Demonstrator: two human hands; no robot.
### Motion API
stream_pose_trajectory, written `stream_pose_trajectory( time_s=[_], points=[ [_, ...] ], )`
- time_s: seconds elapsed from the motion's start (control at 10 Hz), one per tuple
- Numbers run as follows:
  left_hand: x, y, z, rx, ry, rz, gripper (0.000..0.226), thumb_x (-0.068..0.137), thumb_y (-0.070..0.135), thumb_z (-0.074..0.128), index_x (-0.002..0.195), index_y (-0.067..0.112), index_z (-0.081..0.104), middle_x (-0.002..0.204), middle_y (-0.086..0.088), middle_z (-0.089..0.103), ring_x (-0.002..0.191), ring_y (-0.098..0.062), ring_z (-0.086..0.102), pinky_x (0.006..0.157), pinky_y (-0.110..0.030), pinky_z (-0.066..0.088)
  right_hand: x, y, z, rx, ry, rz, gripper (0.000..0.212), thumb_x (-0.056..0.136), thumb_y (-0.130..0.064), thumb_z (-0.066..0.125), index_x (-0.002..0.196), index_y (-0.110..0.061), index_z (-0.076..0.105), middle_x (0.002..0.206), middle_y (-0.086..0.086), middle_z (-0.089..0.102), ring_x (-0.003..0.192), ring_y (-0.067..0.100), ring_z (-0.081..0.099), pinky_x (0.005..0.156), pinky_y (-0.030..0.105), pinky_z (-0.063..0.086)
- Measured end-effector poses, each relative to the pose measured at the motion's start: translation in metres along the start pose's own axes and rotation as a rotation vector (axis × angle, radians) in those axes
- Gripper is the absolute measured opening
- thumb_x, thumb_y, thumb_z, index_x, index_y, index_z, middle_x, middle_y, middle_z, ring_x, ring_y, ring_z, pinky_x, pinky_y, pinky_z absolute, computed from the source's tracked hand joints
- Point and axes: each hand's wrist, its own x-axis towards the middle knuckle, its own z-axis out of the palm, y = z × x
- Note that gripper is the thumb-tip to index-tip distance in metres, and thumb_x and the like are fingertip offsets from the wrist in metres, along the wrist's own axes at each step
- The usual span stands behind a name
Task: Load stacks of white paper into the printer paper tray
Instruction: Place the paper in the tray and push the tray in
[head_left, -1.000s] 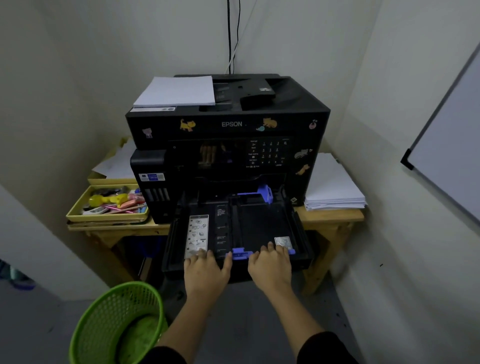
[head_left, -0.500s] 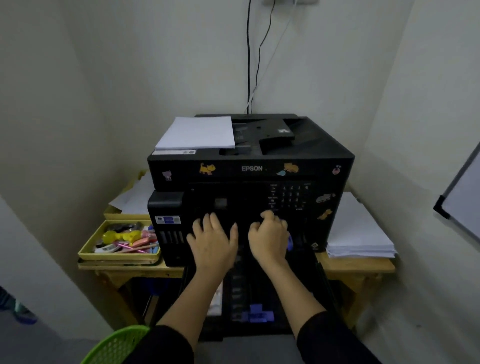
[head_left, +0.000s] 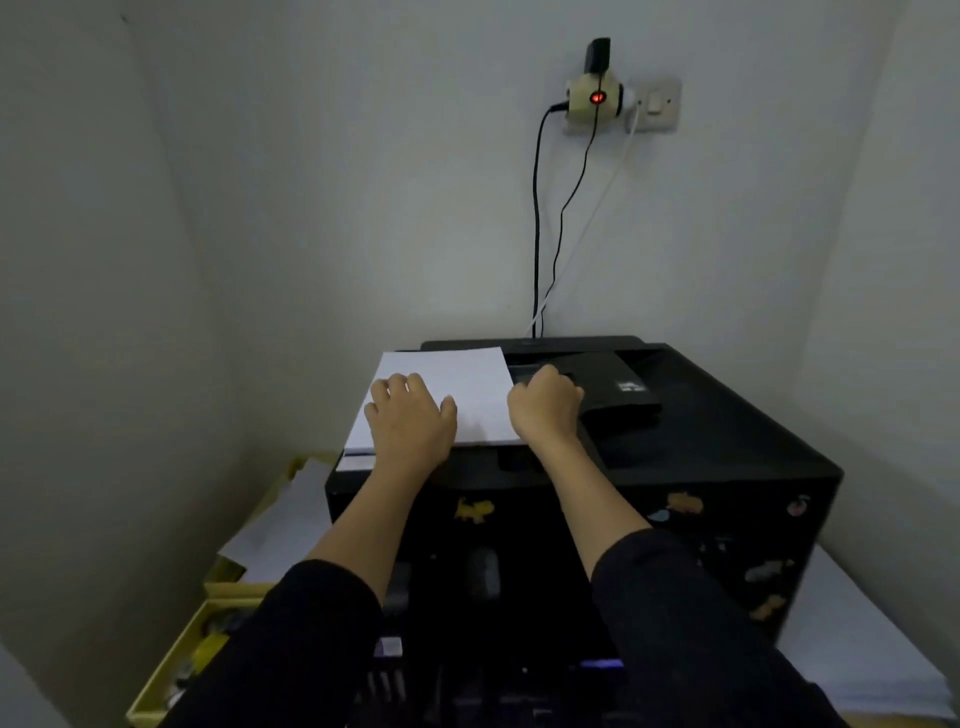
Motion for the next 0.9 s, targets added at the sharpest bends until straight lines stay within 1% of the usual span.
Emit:
stream_pose_trajectory(
  time_s=[0.1, 0.2, 0.3, 0.4, 0.5, 0.6, 0.7, 0.8, 0.9],
  points=[
    [0.016, -0.008, 0.008, 0.042, -0.090, -0.044, 0.048, 0.095, 0.037, 0.040, 0.129, 0.004, 0.044, 0.138, -0.016, 0.043, 0.128, -0.032, 0.037, 0.103, -0.042, 0.034, 0.028, 0.000, 0.015, 0.029, -0.131, 0.120, 0.028, 0.089, -0.009, 0.044, 0.062, -0.012, 0.038, 0.097, 0.018, 0.054, 0.100, 0.033, 0.050, 0.071, 0.031, 0.036],
    [0.021, -0.014, 0.016, 0.080, -0.203, -0.100, 0.051, 0.094, 0.039, 0.037, 0.131, 0.005, 0.041, 0.141, -0.017, 0.037, 0.132, -0.033, 0.033, 0.108, -0.042, 0.029, 0.043, -0.003, 0.024, 0.121, -0.197, 0.202, 0.016, 0.089, -0.008, 0.045, 0.074, -0.004, 0.046, 0.094, 0.013, 0.050, 0.083, 0.026, 0.050, 0.069, 0.029, 0.041],
    [0.021, -0.016, 0.021, 0.106, -0.202, -0.098, 0.050, 0.094, 0.040, 0.033, 0.128, 0.005, 0.043, 0.137, -0.016, 0.040, 0.129, -0.032, 0.035, 0.107, -0.041, 0.028, 0.059, -0.007, 0.030, 0.186, -0.294, 0.295, 0.028, 0.090, -0.008, 0.049, 0.113, 0.006, 0.054, 0.114, 0.018, 0.057, 0.085, 0.026, 0.053, 0.069, 0.028, 0.043],
    [0.020, -0.018, 0.023, 0.131, -0.186, -0.070, 0.047, 0.094, 0.040, 0.031, 0.123, 0.006, 0.045, 0.132, -0.015, 0.042, 0.124, -0.031, 0.037, 0.104, -0.040, 0.030, 0.071, -0.014, 0.030, 0.158, -0.415, 0.332, 0.047, 0.090, -0.009, 0.054, 0.135, 0.003, 0.046, 0.135, 0.018, 0.052, 0.112, 0.031, 0.057, 0.083, 0.031, 0.047],
    [0.020, -0.017, 0.023, 0.138, -0.198, -0.068, 0.047, 0.094, 0.040, 0.029, 0.124, 0.007, 0.044, 0.132, -0.014, 0.042, 0.123, -0.030, 0.037, 0.103, -0.040, 0.030, 0.078, -0.021, 0.025, 0.079, -0.458, 0.258, 0.045, 0.092, -0.004, 0.049, 0.136, 0.001, 0.045, 0.143, 0.019, 0.046, 0.133, 0.032, 0.044, 0.093, 0.032, 0.042],
    [0.024, -0.014, 0.020, 0.130, -0.261, -0.093, 0.051, 0.094, 0.041, 0.030, 0.131, 0.008, 0.041, 0.138, -0.014, 0.038, 0.128, -0.031, 0.033, 0.106, -0.041, 0.028, 0.078, -0.025, 0.026, 0.052, -0.412, 0.179, 0.042, 0.092, -0.001, 0.046, 0.133, 0.006, 0.046, 0.139, 0.024, 0.048, 0.130, 0.035, 0.047, 0.098, 0.035, 0.044],
    [0.038, -0.015, 0.006, -0.077, -0.346, -0.227, 0.060, 0.092, 0.042, 0.036, 0.140, 0.006, 0.034, 0.149, -0.017, 0.029, 0.137, -0.035, 0.025, 0.112, -0.044, 0.021, 0.078, -0.023, 0.023, 0.140, -0.347, 0.179, 0.037, 0.092, -0.001, 0.049, 0.125, 0.013, 0.049, 0.132, 0.029, 0.053, 0.117, 0.038, 0.056, 0.079, 0.033, 0.045],
    [0.065, -0.028, -0.011, -0.332, -0.260, -0.421, 0.065, 0.091, 0.045, 0.044, 0.141, 0.003, 0.037, 0.149, -0.020, 0.032, 0.138, -0.037, 0.027, 0.112, -0.045, 0.022, 0.083, -0.017, 0.009, 0.276, -0.321, 0.183, 0.032, 0.093, -0.002, 0.053, 0.119, 0.016, 0.051, 0.121, 0.027, 0.059, 0.092, 0.026, 0.055, 0.068, 0.027, 0.041],
    [0.087, -0.043, -0.020, -0.829, -0.336, -0.526, 0.061, 0.092, 0.043, 0.051, 0.137, 0.002, 0.046, 0.143, -0.018, 0.045, 0.129, -0.036, 0.044, 0.109, -0.041, 0.036, 0.085, -0.012, -0.004, 0.350, -0.330, 0.194, 0.034, 0.094, -0.007, 0.055, 0.121, 0.014, 0.052, 0.106, 0.017, 0.057, 0.092, 0.024, 0.051, 0.076, 0.030, 0.039]
  ],
)
